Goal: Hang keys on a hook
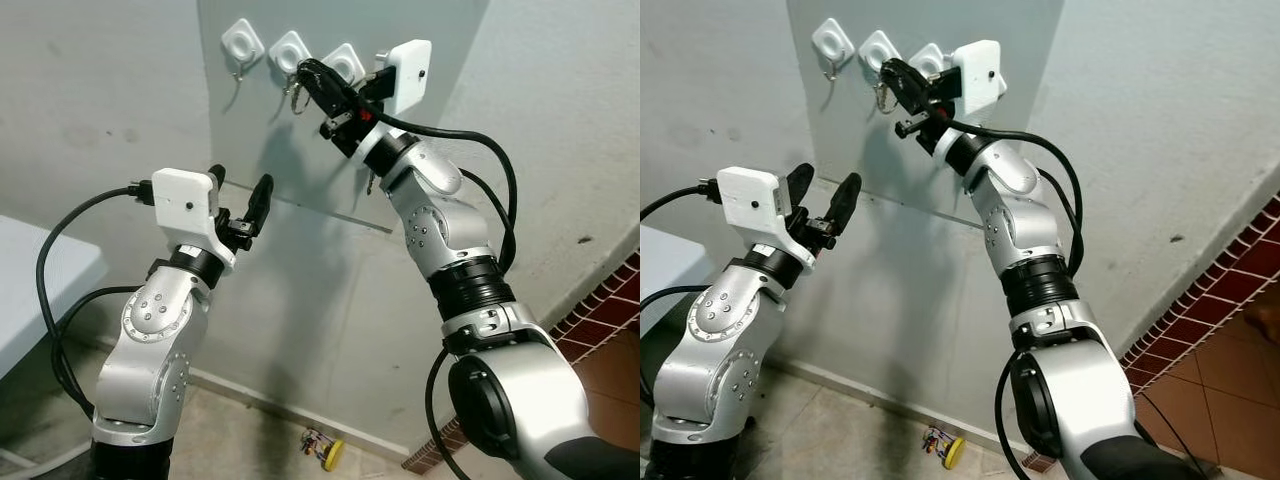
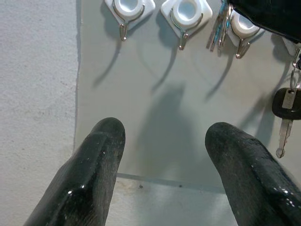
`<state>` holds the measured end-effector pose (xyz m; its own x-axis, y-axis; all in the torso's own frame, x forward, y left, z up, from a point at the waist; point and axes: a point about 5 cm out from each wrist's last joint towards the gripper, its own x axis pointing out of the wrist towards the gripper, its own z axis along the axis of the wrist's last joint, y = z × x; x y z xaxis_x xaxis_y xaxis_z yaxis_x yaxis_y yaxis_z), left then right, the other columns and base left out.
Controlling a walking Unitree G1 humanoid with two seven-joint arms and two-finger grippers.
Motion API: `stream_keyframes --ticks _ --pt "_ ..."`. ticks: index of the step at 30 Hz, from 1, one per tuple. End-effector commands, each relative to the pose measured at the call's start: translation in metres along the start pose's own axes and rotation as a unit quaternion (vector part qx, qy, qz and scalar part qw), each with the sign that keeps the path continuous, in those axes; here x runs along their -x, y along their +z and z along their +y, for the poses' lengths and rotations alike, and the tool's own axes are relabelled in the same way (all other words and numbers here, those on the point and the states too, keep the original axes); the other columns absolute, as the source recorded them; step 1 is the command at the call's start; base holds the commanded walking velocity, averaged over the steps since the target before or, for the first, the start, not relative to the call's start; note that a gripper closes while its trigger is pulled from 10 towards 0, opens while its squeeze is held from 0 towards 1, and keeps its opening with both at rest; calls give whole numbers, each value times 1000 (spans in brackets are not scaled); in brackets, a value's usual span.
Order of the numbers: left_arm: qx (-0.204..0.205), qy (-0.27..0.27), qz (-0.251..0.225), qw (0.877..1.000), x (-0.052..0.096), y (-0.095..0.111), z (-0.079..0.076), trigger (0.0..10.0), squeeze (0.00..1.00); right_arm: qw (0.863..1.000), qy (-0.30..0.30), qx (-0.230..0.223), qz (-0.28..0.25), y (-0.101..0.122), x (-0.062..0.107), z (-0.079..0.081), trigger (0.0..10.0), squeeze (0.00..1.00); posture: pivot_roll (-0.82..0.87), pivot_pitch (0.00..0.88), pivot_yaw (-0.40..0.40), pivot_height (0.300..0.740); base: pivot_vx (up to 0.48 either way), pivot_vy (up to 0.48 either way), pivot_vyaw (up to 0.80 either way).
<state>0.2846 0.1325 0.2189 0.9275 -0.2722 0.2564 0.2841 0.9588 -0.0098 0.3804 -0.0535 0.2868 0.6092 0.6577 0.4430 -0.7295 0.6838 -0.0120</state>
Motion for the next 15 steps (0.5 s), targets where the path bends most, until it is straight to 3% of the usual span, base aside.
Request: stream_keyframes --ticks 1,8,15 --pt "2 -7 -2 1000 0 2 -3 10000 0 999 -29 12 -27 16 9 -18 10000 0 -1 0 -106 740 0 0 0" --pt "3 -8 -1 1000 -1 2 -4 10000 0 999 15 -6 -37 17 8 -10 10000 0 1 0 -108 740 0 0 0" --pt "3 -5 1 1000 1 2 -3 10000 0 994 62 -44 -83 25 12 -1 10000 0 6 0 -111 740 0 0 0"
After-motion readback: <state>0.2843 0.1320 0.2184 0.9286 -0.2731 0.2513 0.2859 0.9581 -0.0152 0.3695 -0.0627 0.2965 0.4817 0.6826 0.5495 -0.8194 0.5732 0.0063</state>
